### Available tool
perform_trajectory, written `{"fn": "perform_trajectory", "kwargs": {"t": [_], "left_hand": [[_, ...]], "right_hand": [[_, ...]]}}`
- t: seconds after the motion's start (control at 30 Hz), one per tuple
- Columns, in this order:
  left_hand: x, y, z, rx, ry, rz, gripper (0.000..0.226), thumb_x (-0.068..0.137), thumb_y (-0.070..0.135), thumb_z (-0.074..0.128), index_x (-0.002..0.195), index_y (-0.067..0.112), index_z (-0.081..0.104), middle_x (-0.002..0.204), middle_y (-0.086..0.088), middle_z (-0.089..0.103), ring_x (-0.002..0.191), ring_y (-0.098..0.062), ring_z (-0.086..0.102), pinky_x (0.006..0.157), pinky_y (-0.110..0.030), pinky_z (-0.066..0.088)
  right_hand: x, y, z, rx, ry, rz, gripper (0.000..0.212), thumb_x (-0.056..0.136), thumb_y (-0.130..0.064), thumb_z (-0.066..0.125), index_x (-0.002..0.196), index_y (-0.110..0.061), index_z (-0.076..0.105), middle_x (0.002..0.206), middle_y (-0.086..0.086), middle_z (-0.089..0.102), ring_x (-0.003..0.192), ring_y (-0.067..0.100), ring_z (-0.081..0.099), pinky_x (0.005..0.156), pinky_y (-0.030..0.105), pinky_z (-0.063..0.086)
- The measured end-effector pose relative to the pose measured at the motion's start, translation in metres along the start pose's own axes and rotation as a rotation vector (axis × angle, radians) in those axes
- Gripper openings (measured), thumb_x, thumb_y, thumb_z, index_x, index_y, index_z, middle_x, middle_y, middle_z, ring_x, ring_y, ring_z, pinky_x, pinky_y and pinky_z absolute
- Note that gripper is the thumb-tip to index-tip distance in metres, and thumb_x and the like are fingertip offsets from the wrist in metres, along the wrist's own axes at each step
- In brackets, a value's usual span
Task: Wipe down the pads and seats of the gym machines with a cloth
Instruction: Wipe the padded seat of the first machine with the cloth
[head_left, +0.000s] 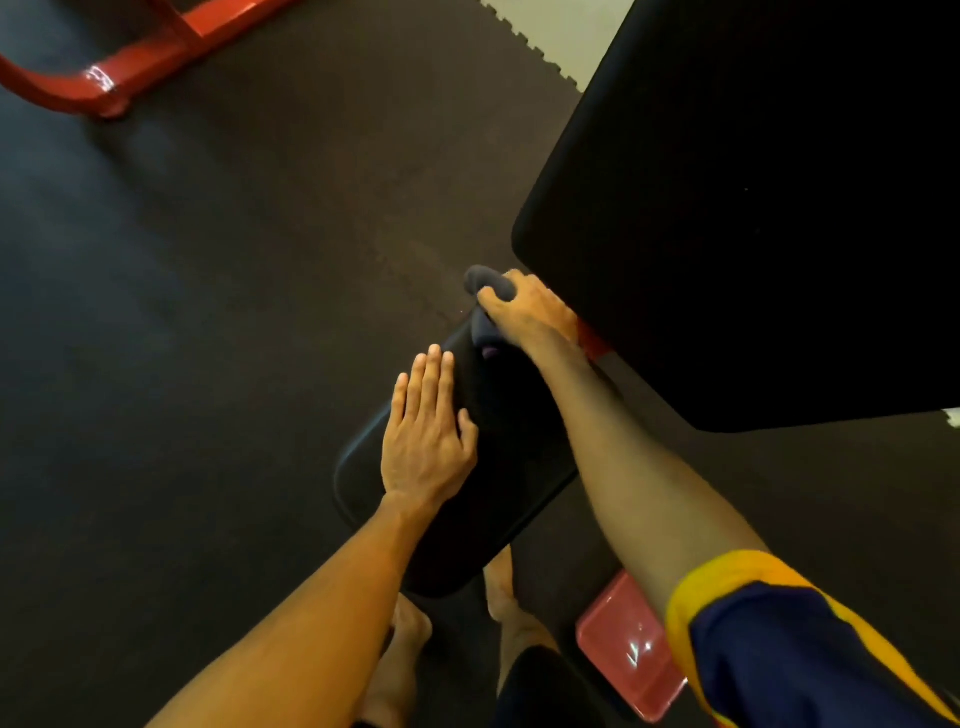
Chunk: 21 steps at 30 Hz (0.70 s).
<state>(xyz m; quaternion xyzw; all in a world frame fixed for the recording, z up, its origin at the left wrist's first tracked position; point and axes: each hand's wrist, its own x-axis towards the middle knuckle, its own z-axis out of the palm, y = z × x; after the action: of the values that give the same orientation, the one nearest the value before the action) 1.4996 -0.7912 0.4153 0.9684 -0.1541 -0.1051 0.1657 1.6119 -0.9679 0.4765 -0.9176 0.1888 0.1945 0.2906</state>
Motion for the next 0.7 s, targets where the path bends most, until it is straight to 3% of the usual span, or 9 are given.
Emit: {"fn": "perform_trajectory", "kwargs": {"t": [0.07, 0.17, 0.27, 0.33, 0.4, 0.47, 0.53, 0.6, 0.7], "left_hand": [[0.0, 0.001, 0.0, 0.002, 0.006, -0.009, 0.069, 0.103, 0.039, 0.028, 0.162, 0.012, 0.004, 0.169, -0.008, -0.004, 0.156, -0.018, -0.007, 0.128, -0.041, 0.001], [0.005, 0.003, 0.0, 0.005, 0.023, -0.009, 0.069, 0.102, 0.037, 0.032, 0.161, 0.009, 0.01, 0.169, -0.01, 0.003, 0.157, -0.02, -0.001, 0.128, -0.043, 0.006], [0.001, 0.004, -0.002, -0.015, 0.002, -0.071, 0.071, 0.103, 0.041, 0.032, 0.162, 0.01, 0.008, 0.169, -0.009, 0.002, 0.157, -0.019, -0.001, 0.128, -0.043, 0.005], [0.003, 0.003, -0.003, -0.032, 0.005, -0.122, 0.073, 0.103, 0.045, 0.032, 0.162, 0.012, 0.004, 0.17, -0.008, 0.002, 0.157, -0.019, -0.001, 0.128, -0.041, 0.003], [0.0, 0.004, -0.004, -0.041, 0.006, -0.162, 0.074, 0.103, 0.048, 0.032, 0.162, 0.013, 0.004, 0.169, -0.008, 0.006, 0.156, -0.021, 0.003, 0.128, -0.042, 0.004], [-0.001, 0.003, -0.004, -0.05, 0.024, -0.169, 0.073, 0.102, 0.048, 0.032, 0.162, 0.012, 0.009, 0.168, -0.009, 0.012, 0.156, -0.023, 0.009, 0.128, -0.043, 0.008], [0.0, 0.001, -0.004, -0.055, 0.048, -0.163, 0.072, 0.101, 0.045, 0.034, 0.161, 0.01, 0.014, 0.167, -0.012, 0.018, 0.155, -0.025, 0.015, 0.127, -0.043, 0.01], [0.001, 0.002, -0.001, -0.048, 0.07, -0.173, 0.07, 0.101, 0.042, 0.034, 0.16, 0.008, 0.017, 0.165, -0.013, 0.022, 0.154, -0.026, 0.019, 0.127, -0.044, 0.012], [-0.001, 0.003, 0.0, -0.038, 0.083, -0.216, 0.067, 0.101, 0.041, 0.032, 0.16, 0.011, 0.018, 0.164, -0.011, 0.026, 0.151, -0.026, 0.023, 0.126, -0.044, 0.014]], "right_hand": [[-0.005, -0.007, 0.012, -0.238, 0.133, -0.103, 0.051, 0.102, -0.052, 0.046, 0.14, -0.018, 0.055, 0.145, 0.01, 0.054, 0.134, 0.028, 0.049, 0.108, 0.026, 0.036], [-0.009, 0.002, 0.029, -0.42, 0.073, -0.343, 0.057, 0.096, -0.062, 0.045, 0.14, -0.025, 0.055, 0.15, 0.0, 0.048, 0.146, 0.026, 0.035, 0.117, 0.045, 0.028], [0.001, -0.004, 0.017, -0.352, 0.018, -0.329, 0.053, 0.097, -0.06, 0.049, 0.138, -0.025, 0.056, 0.144, 0.001, 0.051, 0.139, 0.023, 0.041, 0.103, 0.035, 0.034], [0.019, -0.018, 0.009, -0.22, -0.059, -0.061, 0.052, 0.1, -0.056, 0.049, 0.14, -0.023, 0.054, 0.14, 0.004, 0.052, 0.132, 0.023, 0.047, 0.088, 0.031, 0.031], [0.021, -0.028, 0.012, -0.229, -0.086, 0.061, 0.053, 0.101, -0.056, 0.047, 0.141, -0.022, 0.054, 0.14, 0.005, 0.054, 0.13, 0.024, 0.049, 0.087, 0.033, 0.032], [0.01, -0.028, 0.024, -0.389, 0.003, -0.104, 0.056, 0.1, -0.06, 0.042, 0.138, -0.022, 0.057, 0.143, 0.005, 0.052, 0.134, 0.025, 0.046, 0.099, 0.038, 0.036], [-0.008, -0.017, 0.039, -0.481, 0.058, -0.363, 0.058, 0.097, -0.064, 0.04, 0.135, -0.024, 0.061, 0.144, 0.003, 0.054, 0.14, 0.026, 0.041, 0.116, 0.047, 0.025], [-0.013, -0.001, 0.044, -0.528, 0.045, -0.529, 0.061, 0.096, -0.066, 0.038, 0.135, -0.025, 0.061, 0.145, 0.002, 0.054, 0.143, 0.025, 0.038, 0.122, 0.052, 0.015], [0.0, 0.001, 0.037, -0.504, 0.068, -0.486, 0.057, 0.096, -0.065, 0.042, 0.131, -0.026, 0.062, 0.139, 0.001, 0.057, 0.138, 0.024, 0.043, 0.116, 0.046, 0.028]]}}
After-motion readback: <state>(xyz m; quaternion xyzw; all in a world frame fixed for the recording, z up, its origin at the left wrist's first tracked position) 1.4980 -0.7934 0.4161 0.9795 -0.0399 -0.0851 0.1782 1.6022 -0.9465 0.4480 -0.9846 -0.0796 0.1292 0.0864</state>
